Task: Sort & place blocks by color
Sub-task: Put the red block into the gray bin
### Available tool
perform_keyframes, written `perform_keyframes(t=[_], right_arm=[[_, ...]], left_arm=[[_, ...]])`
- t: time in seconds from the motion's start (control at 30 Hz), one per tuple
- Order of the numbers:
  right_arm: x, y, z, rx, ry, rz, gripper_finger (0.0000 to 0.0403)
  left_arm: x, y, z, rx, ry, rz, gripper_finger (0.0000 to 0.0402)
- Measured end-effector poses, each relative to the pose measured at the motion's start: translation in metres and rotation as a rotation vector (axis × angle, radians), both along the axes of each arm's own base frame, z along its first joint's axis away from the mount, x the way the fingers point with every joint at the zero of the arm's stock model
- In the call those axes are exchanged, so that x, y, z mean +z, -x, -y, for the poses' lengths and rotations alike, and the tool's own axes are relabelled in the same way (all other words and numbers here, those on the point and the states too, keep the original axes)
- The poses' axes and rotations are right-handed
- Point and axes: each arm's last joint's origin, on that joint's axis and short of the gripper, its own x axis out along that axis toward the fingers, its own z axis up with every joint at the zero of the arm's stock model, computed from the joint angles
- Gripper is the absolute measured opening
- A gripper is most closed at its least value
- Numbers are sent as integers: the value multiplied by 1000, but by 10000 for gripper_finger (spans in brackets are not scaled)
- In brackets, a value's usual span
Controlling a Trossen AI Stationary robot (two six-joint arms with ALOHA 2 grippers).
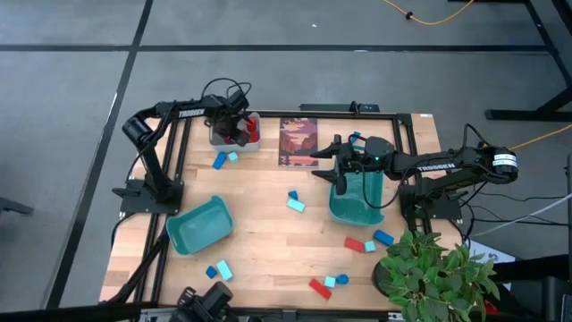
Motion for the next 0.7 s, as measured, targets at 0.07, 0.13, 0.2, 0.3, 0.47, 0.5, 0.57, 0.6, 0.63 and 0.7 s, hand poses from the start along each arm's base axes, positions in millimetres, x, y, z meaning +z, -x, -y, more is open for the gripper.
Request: perform_keyframes(t=[0.07,0.13,0.2,0.3,0.47,0.5,0.57,0.6,0.63,0.7], right_arm=[[0,0,0,0,0,0,277],[0,0,0,0,0,0,277],[0,0,0,0,0,-1,277],[0,0,0,0,0,-1,277],[0,0,0,0,0,-1,277],[0,0,0,0,0,-1,277],[0,0,0,0,-1,-1,277],[0,0,0,0,0,-1,277],[0,0,0,0,0,-1,277],[0,0,0,0,-1,-1,277]], left_arm=[[0,0,1,-3,2,-1,130],[0,-1,2,-8,0,-2,133],[0,-2,3,-16,2,-5,138],[0,-3,4,-24,1,-5,144],[0,-4,4,-31,-28,-36,153],[0,-4,4,-32,-29,-39,155],[0,-4,4,-33,-29,-40,162],[0,-4,4,-37,-29,-41,166],[0,-3,4,-38,-29,-41,171],[0,-3,4,-39,-29,-41,182]])
